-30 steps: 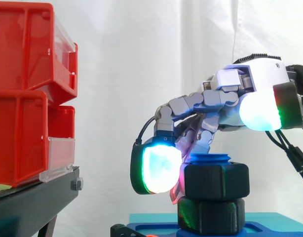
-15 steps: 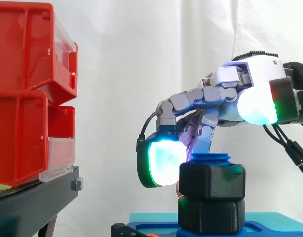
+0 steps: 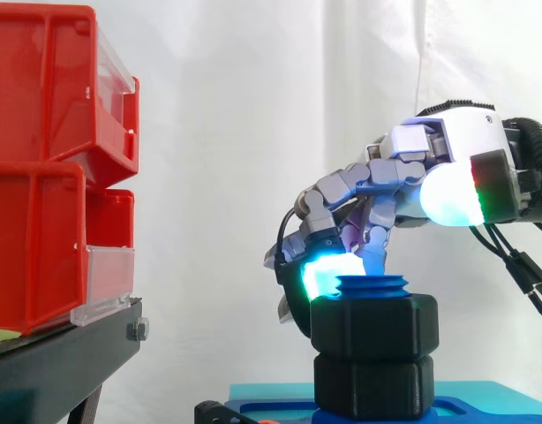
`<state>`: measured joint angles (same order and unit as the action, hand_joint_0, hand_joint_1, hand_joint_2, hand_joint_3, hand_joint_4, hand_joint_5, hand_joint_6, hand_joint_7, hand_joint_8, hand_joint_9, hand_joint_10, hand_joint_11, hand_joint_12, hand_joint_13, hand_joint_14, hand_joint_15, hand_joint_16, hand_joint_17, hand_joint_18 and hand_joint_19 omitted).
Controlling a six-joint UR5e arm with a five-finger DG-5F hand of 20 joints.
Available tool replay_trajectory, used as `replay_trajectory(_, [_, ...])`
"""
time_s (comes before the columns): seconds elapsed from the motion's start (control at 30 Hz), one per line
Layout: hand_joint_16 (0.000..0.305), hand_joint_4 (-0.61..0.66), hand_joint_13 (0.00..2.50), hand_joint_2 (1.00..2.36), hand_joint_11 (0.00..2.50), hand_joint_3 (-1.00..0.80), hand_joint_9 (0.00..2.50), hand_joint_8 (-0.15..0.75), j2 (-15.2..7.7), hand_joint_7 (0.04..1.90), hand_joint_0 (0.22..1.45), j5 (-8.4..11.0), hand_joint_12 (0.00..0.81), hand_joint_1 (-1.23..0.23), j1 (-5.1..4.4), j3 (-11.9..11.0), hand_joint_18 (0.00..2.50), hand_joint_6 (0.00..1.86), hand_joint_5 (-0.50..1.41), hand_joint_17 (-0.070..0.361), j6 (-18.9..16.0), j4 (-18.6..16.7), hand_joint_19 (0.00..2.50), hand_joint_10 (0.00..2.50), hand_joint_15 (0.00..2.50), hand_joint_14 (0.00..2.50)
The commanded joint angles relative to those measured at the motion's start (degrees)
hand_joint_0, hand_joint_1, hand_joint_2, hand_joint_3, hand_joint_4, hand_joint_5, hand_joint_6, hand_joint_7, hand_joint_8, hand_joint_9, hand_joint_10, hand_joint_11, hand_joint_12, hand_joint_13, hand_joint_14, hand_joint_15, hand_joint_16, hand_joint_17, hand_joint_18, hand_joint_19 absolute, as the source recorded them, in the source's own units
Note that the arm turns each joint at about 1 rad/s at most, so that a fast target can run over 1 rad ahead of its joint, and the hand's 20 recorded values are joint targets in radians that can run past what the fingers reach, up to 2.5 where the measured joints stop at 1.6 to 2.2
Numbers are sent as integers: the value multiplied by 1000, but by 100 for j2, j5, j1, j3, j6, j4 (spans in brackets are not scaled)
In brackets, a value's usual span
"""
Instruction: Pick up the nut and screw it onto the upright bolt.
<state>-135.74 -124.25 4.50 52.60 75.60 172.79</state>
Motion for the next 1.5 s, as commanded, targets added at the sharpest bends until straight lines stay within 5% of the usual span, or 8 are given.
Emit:
replay_trajectory(0.0, [18, 176, 716, 1000, 0, -500, 1137, 288, -5, 1303, 538, -81, 189, -236, 77, 4, 427, 590, 17, 40, 7, 0, 0, 0, 0, 0])
replay_trajectory(0.37, [17, 127, 784, 1000, 0, -500, 1217, 260, 12, 1138, 544, -292, 177, -249, 244, -5, 492, 672, 30, 38, 7, 9, 0, 0, 0, 0])
replay_trajectory(0.53, [19, 225, 766, 1000, 0, -500, 1151, 304, 100, 1366, 538, -319, 207, -224, 279, -49, 482, 502, 0, 42, 16, 17, 0, 0, 0, 0])
replay_trajectory(0.77, [23, 259, 738, 1000, 0, -500, 1059, 305, 232, 948, 522, -319, 242, -205, 288, -268, 457, 504, -91, 52, 16, 9, 0, 0, 0, 0])
replay_trajectory(0.97, [26, 218, 707, 1000, 0, -500, 1003, 293, 232, 766, 509, -310, 257, -190, 218, -286, 439, 502, -119, 59, 7, -97, 0, 0, 0, 0])
replay_trajectory(1.07, [28, 223, 507, 1000, 0, -500, 923, 281, 232, 735, 503, -292, 277, -186, 191, -259, 193, 502, -118, 63, 7, -141, 0, 0, 0, 0])
replay_trajectory(1.23, [37, 239, 98, 1000, 0, -500, 563, 252, 232, 697, 470, -81, 334, -160, 42, 75, 0, 502, -113, 83, -11, -422, 0, 0, 0, 0])
replay_trajectory(1.47, [41, 229, 0, 1000, 0, -500, 234, 212, 232, 697, 447, 33, 354, -56, -90, 356, 0, 502, -117, 93, -186, -730, 0, 0, 0, 0])
